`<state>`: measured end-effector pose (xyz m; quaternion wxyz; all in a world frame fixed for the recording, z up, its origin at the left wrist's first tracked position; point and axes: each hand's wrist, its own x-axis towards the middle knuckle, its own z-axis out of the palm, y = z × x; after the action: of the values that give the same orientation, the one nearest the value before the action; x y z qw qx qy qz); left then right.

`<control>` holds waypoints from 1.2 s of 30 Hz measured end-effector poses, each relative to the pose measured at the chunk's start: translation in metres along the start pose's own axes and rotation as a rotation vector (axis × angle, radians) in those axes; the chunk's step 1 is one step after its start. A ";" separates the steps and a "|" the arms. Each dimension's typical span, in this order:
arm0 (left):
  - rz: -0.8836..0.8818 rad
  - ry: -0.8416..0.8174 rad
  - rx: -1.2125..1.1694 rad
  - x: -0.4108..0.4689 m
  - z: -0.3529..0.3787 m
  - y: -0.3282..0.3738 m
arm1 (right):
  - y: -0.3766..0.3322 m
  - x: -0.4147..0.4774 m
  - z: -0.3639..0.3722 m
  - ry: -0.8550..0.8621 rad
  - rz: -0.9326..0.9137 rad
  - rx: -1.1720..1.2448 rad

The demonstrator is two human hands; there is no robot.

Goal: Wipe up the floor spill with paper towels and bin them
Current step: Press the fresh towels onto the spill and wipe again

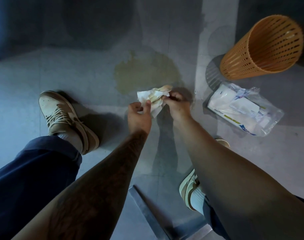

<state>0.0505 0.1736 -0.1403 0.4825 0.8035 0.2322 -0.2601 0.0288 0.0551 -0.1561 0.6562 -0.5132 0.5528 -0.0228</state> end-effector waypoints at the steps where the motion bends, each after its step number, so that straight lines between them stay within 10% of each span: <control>1: -0.046 0.013 -0.038 0.004 0.002 0.005 | -0.002 0.002 0.002 0.034 -0.081 -0.030; 8: 0.007 -0.013 0.085 0.013 -0.006 0.004 | -0.033 0.040 -0.027 0.324 -0.699 -0.606; 12: 0.227 -0.132 0.391 0.013 -0.022 -0.011 | -0.001 0.042 -0.046 -0.020 -0.724 -1.168; 18: 0.435 -0.280 1.030 0.028 -0.041 -0.023 | 0.000 0.046 -0.026 0.044 -0.537 -1.076; 28: 0.428 -0.439 1.247 0.042 -0.061 -0.027 | 0.069 -0.014 -0.001 -0.534 -0.841 -1.308; 36: 0.375 -0.525 1.413 0.042 -0.059 -0.024 | 0.024 0.039 -0.045 -0.059 -0.665 -1.149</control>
<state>0.0791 0.2415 -0.1595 -0.0691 0.8584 -0.2505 -0.4422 -0.0028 0.0141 -0.1940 0.2508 -0.9251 0.2710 0.0882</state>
